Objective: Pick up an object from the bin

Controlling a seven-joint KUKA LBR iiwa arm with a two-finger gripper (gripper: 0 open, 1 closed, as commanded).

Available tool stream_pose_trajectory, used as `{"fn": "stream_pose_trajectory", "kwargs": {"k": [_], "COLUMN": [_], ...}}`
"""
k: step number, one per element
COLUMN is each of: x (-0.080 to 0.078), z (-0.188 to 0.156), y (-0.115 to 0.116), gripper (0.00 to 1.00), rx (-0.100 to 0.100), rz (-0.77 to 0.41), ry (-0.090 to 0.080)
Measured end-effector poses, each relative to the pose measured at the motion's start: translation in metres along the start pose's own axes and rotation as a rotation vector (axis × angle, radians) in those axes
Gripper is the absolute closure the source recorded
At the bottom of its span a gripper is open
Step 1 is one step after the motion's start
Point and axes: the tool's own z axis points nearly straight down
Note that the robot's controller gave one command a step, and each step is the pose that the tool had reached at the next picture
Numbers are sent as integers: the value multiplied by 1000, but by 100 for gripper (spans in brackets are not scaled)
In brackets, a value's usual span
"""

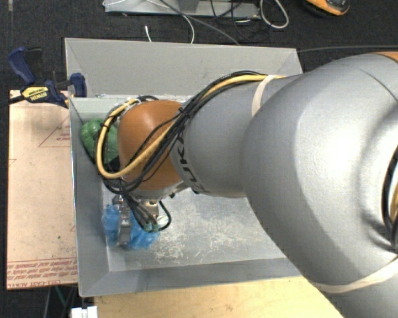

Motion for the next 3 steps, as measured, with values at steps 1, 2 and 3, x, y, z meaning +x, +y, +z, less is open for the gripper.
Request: {"fn": "stream_pose_trajectory", "kwargs": {"k": [1, 2, 3], "x": [-2, -2, -2], "z": [-33, -56, -73], "y": [0, 0, 1], "gripper": [100, 100, 100], "rx": [-2, -3, -5], "rz": [0, 0, -1], "ry": [-7, -9, -12]}}
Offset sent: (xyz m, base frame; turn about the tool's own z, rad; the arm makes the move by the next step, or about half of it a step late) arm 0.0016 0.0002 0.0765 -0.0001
